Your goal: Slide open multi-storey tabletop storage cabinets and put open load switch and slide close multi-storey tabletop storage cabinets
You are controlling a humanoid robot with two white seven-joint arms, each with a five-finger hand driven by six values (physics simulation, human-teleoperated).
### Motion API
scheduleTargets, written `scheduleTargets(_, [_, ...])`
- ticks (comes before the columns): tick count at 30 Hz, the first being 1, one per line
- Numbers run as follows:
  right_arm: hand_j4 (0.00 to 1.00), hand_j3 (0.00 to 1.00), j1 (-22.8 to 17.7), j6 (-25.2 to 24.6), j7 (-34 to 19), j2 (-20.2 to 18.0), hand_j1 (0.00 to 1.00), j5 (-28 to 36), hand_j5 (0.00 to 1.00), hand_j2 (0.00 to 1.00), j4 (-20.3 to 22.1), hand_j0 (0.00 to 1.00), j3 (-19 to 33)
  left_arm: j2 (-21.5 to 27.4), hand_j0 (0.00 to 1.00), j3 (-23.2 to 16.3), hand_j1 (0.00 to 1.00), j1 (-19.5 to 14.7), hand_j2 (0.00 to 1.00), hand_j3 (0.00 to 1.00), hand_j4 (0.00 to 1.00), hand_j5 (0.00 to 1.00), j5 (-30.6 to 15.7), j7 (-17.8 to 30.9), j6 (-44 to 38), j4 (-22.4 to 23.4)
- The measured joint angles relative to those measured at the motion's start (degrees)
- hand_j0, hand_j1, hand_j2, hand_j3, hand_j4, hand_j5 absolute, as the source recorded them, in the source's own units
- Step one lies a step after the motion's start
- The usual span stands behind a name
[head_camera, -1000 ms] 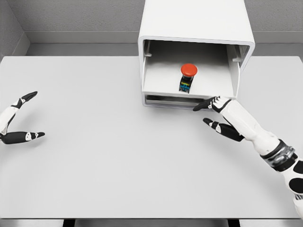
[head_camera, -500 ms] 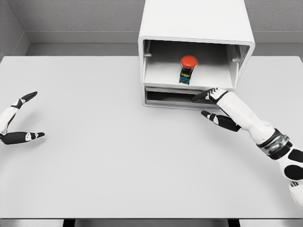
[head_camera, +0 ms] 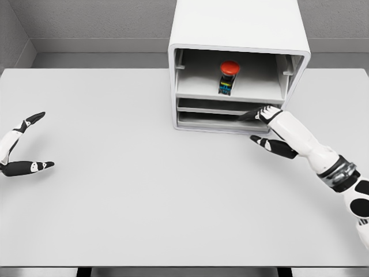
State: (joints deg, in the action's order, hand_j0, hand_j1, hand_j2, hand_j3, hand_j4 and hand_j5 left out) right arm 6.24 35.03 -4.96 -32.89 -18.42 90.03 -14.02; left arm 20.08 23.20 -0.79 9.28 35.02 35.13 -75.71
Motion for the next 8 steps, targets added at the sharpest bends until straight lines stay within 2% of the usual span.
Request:
scheduleTargets(1, [0.70, 0.70, -0.3, 0.0, 0.0, -0.7, 0.70, 0.1, 0.70, 0.70, 0.3, 0.70, 0.1, 0.0, 1.00, 0.0, 1.00, 0.0, 1.00, 1.00, 1.00, 1.00, 0.0, 0.0, 0.0, 0.0])
scheduleTargets(4, [0.70, 0.70, -6.1, 0.0, 0.2, -4.8, 0.70, 0.3, 0.70, 0.70, 2.8, 0.70, 1.2, 0.0, 1.00, 1.3, 1.00, 0.1, 1.00, 1.00, 1.00, 1.00, 0.0, 0.0, 0.0, 0.4])
scheduleTargets(6, [0.70, 0.70, -9.8, 0.0, 0.3, -8.1, 0.70, 0.8, 0.70, 0.70, 4.4, 0.70, 3.9, 0.1, 1.00, 1.8, 1.00, 0.1, 1.00, 1.00, 1.00, 1.00, 0.0, 0.0, 0.0, 0.5])
scheduleTargets(8, [0.73, 0.73, -11.3, 0.0, 0.3, -10.8, 0.73, 1.1, 0.73, 0.73, 5.3, 0.73, 6.7, 0.0, 1.00, 2.1, 1.00, 0.1, 1.00, 1.00, 1.00, 1.00, 0.0, 0.0, 0.0, 0.5])
